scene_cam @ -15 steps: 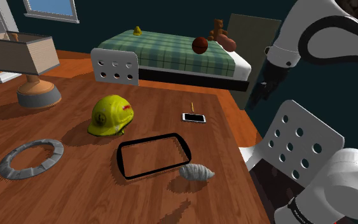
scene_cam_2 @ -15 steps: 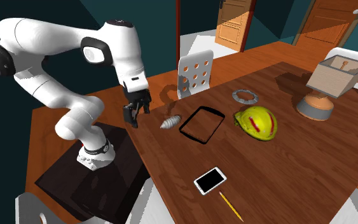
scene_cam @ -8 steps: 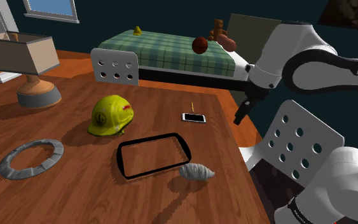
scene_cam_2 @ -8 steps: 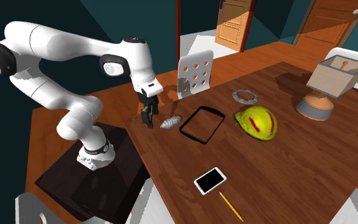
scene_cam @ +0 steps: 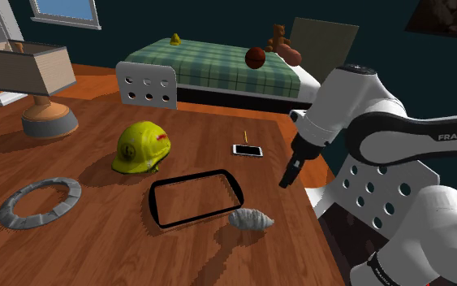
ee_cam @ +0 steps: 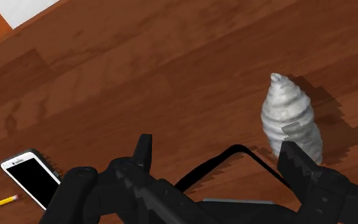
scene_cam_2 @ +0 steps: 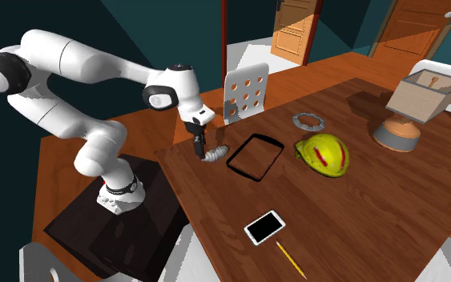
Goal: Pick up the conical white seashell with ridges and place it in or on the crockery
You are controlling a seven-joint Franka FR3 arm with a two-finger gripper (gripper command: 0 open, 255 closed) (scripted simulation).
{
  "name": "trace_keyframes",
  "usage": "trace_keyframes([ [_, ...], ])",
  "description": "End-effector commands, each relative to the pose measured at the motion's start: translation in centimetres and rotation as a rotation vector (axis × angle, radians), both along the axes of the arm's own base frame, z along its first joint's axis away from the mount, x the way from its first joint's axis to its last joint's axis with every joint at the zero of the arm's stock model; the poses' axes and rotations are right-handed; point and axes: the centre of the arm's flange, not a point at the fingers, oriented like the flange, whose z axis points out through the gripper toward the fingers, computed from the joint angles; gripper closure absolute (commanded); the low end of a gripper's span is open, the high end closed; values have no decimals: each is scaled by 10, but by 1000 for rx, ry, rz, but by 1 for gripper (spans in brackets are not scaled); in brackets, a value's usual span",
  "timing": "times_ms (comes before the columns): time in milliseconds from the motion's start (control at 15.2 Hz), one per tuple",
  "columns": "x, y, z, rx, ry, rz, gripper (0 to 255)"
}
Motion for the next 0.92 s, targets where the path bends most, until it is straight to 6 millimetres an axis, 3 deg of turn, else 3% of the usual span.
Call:
trace_keyframes([
  [0, -2, 19, -16, 5, -12, 54, 0],
  [462, -20, 82, -75, 20, -46, 237, 0],
  [858, -16, 87, -104, 20, -48, 246, 0],
])
